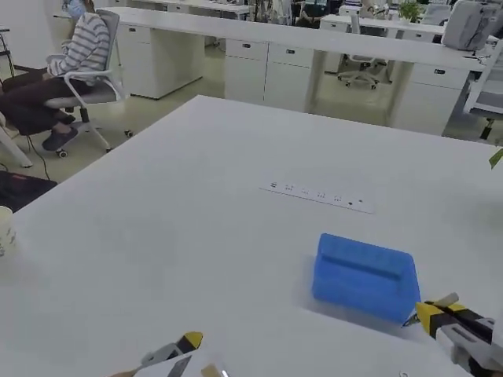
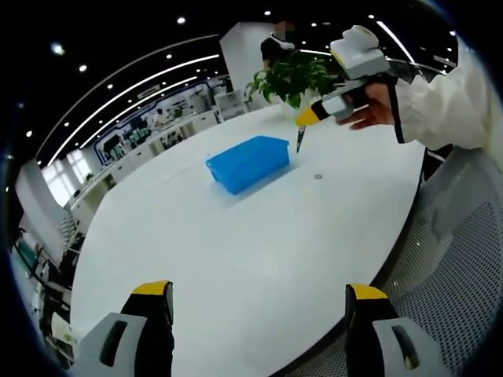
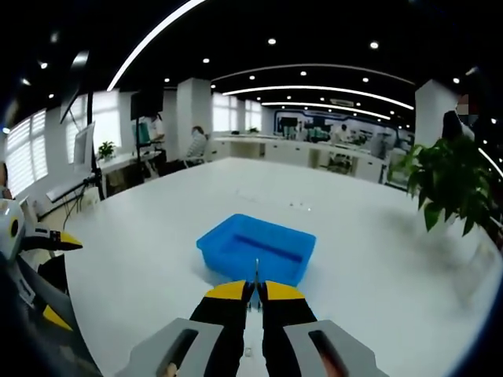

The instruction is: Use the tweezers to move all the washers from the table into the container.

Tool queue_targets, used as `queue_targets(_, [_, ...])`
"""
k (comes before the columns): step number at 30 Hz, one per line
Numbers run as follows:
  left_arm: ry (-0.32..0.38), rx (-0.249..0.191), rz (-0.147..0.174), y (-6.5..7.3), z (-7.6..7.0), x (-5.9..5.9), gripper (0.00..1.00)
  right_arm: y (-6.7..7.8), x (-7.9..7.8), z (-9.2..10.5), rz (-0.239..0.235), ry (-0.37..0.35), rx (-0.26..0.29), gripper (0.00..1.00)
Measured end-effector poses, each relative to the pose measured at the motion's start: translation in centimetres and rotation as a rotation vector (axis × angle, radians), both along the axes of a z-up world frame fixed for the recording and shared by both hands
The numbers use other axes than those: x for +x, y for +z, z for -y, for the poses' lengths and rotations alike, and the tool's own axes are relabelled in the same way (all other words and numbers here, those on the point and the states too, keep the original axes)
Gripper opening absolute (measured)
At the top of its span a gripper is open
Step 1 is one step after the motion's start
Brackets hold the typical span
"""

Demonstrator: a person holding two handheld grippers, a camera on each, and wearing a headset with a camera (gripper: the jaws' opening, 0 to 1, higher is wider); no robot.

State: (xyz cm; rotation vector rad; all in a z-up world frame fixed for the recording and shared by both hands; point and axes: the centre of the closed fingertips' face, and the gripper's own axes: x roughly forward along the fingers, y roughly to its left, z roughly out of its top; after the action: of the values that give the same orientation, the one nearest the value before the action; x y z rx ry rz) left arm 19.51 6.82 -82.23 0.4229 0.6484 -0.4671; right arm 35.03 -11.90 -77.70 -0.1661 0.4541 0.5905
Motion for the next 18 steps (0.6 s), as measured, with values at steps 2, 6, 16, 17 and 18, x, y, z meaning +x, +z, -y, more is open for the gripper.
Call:
queue_targets(2, [0.001, 0.0, -0.003, 0.0, 0.0, 0.0, 0.92, -0.6, -0.4, 0.2, -0.009, 0.0, -0.012, 0.03])
queue_targets(6, [0.002, 0.003, -0.005, -0.1, -0.1, 0.0, 0.92, -1.9, -1.0, 0.3, -0.045, 0.012, -0.032, 0.03])
queue_targets(16, [0.012, 0.005, 0.004, 0.1, -0.3, 0.1, 0.93, -3.5, -1.4, 1.2, -0.097, -0.018, -0.037, 0.03])
queue_targets(17, [0.012, 0.006, 0.004, 0.1, -0.3, 0.1, 0.93, -3.6, -1.5, 1.3, -0.102, -0.02, -0.038, 0.03])
queue_targets(18, [0.011, 0.007, 0.004, 0.0, -0.3, 0.1, 0.93, -3.8, -1.6, 1.3, -0.112, -0.023, -0.038, 0.03])
